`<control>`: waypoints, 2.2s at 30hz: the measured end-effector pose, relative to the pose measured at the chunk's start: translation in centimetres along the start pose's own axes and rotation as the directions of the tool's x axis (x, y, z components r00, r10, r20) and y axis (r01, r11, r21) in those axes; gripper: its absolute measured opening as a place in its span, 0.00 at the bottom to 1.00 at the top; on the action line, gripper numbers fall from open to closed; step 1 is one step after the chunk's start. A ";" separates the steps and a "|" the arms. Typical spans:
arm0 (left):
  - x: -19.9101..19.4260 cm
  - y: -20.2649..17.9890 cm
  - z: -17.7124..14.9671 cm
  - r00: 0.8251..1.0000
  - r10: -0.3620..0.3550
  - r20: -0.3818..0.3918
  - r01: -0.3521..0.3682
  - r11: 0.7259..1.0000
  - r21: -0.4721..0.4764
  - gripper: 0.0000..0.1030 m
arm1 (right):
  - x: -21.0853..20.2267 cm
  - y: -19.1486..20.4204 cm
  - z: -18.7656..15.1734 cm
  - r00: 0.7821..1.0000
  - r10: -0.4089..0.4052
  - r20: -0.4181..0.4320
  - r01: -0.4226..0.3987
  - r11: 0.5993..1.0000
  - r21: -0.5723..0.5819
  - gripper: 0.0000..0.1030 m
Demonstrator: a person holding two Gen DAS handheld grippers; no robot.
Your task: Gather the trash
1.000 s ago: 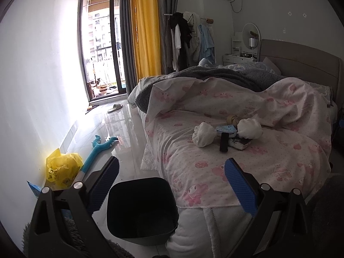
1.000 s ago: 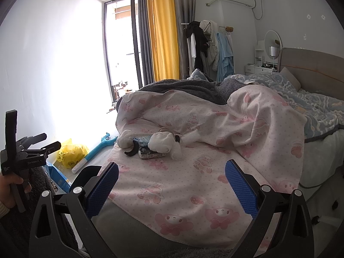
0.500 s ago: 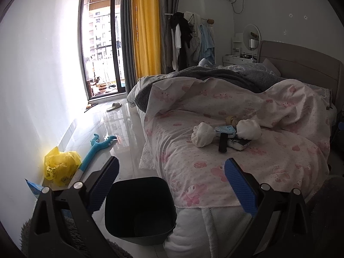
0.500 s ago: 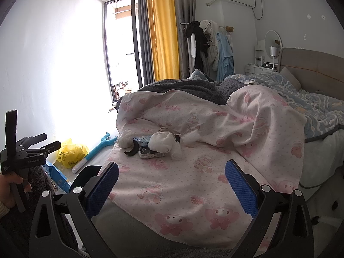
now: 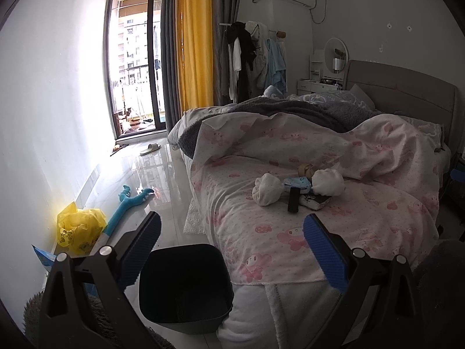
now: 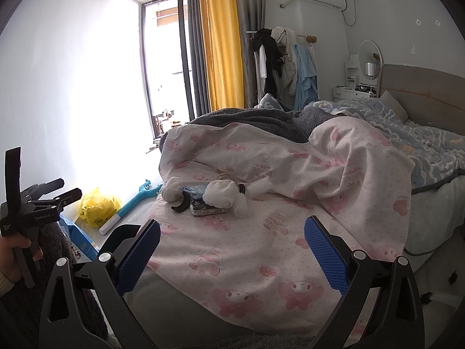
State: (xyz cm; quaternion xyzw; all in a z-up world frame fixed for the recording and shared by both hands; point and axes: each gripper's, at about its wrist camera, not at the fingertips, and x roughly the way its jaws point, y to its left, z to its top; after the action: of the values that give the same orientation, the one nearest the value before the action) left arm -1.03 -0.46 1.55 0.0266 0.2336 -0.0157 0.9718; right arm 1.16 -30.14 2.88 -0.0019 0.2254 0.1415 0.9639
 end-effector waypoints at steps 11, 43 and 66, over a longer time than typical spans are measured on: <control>-0.7 0.0 0.3 1.000 0.000 -0.003 0.000 1.000 0.005 0.97 | -0.2 0.6 0.2 1.000 -0.001 0.004 0.001 1.000 -0.016 0.97; 6.5 2.3 2.0 0.979 -0.169 -0.118 0.175 0.983 0.047 0.96 | 11.6 4.5 2.1 0.988 0.029 -0.150 -0.045 0.994 -0.104 0.91; 16.5 0.8 2.5 0.922 -0.323 -0.216 0.331 0.944 0.002 0.95 | 21.9 3.2 2.6 0.969 0.043 -0.245 -0.084 0.984 -0.156 0.84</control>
State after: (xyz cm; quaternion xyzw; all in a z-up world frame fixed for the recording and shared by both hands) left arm 14.85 -0.11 -3.70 0.0072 0.3368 -0.1790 0.9244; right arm 20.18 -20.92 -4.14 -0.0917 0.3280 0.1894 0.9210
